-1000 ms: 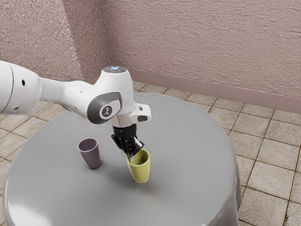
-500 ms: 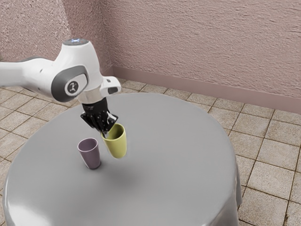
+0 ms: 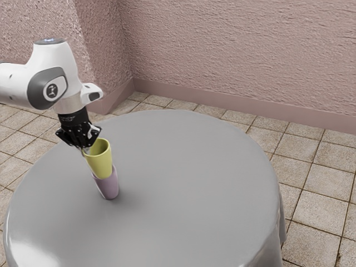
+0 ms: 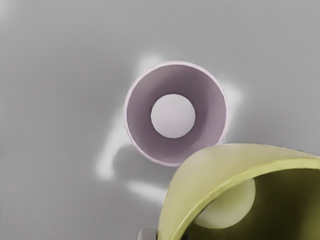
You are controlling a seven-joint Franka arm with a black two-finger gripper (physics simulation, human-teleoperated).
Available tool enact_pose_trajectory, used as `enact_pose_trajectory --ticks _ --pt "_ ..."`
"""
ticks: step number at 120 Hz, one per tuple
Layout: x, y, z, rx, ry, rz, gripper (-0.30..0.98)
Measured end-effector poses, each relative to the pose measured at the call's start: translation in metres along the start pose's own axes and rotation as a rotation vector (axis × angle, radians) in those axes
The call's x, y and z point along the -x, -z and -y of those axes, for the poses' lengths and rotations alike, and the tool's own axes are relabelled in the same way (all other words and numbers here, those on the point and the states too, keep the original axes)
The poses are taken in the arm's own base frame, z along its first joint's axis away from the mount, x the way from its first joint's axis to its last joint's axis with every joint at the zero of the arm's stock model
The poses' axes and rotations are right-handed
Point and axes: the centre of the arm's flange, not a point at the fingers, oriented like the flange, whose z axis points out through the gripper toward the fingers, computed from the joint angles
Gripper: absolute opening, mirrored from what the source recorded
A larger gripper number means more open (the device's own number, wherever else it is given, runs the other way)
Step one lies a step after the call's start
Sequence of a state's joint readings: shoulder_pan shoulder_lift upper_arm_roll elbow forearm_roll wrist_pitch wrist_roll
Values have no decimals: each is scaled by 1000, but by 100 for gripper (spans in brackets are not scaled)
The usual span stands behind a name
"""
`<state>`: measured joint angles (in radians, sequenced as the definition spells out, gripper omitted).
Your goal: Place the right cup onto the left cup
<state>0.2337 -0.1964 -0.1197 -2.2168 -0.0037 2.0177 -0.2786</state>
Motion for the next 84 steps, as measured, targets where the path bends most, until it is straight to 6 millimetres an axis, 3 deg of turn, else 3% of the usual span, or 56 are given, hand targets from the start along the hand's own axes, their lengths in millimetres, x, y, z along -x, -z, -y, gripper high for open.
enact_pose_trajectory --ticks 29,48,84 --pt "-14 -8 25 1 47 6 -10" --pt "-23 -17 25 6 41 2 -10" --pt "-36 -17 26 17 34 -25 -10"
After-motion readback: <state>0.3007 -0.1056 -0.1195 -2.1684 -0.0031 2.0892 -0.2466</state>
